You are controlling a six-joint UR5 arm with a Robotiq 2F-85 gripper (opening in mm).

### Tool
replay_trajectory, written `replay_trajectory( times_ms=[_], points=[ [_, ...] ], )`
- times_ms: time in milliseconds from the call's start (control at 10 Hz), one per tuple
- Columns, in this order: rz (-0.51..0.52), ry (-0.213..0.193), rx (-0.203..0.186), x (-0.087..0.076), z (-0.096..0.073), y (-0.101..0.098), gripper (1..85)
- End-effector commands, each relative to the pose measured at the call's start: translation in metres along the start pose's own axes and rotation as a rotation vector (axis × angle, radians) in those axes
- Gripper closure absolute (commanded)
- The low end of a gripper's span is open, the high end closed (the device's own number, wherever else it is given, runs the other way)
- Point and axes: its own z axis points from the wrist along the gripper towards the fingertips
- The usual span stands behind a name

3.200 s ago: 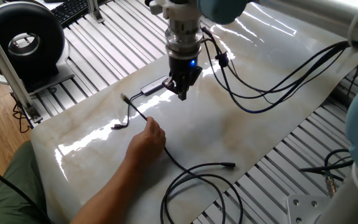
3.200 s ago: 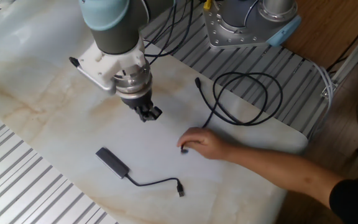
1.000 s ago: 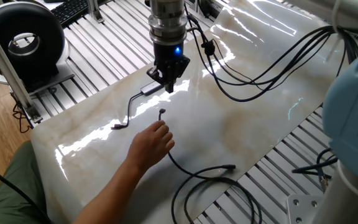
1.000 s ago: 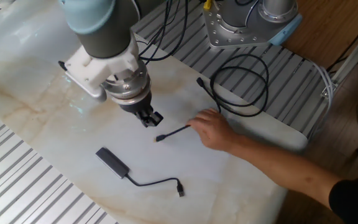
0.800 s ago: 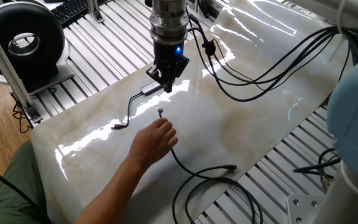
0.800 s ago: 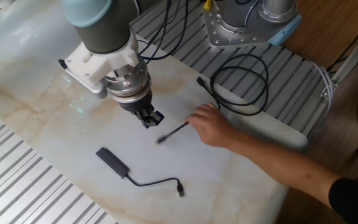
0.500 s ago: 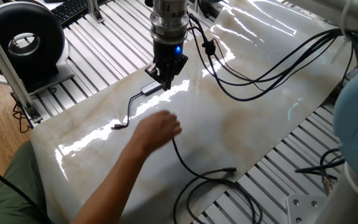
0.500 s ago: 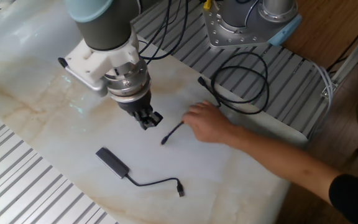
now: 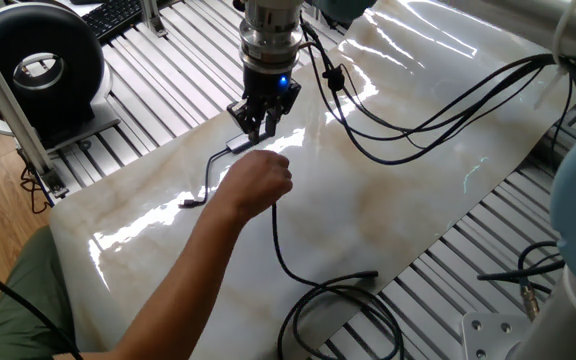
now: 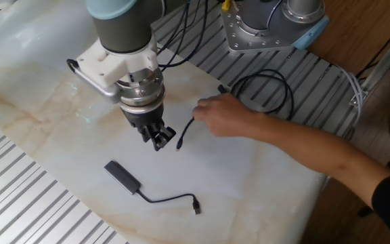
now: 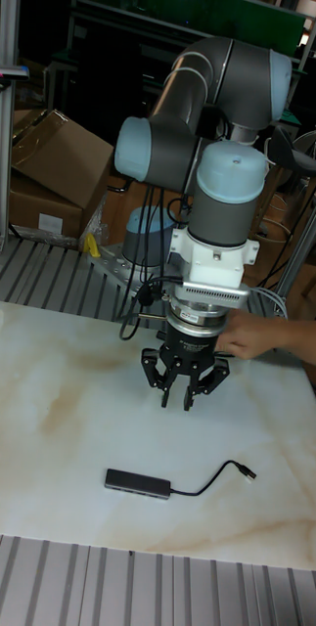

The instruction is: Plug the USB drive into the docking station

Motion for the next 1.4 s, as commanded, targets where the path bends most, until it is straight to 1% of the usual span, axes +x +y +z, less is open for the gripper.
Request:
replay_trajectory(
  times_ms=[0,100,200,300,600,1300],
  points=[
    [0.055,-0.004,-0.004,0.005,0.003,0.008,51.0],
    [0.066,-0.005,-0.008,0.006,0.003,0.012,51.0],
    [0.079,-0.007,-0.02,0.006,0.003,0.016,51.0],
    [0.087,-0.008,-0.022,0.006,0.002,0.018,51.0],
    [0.092,-0.022,-0.02,0.002,0.002,0.018,51.3],
    [0.092,-0.025,-0.023,0.0,0.002,0.018,54.0]
  ],
)
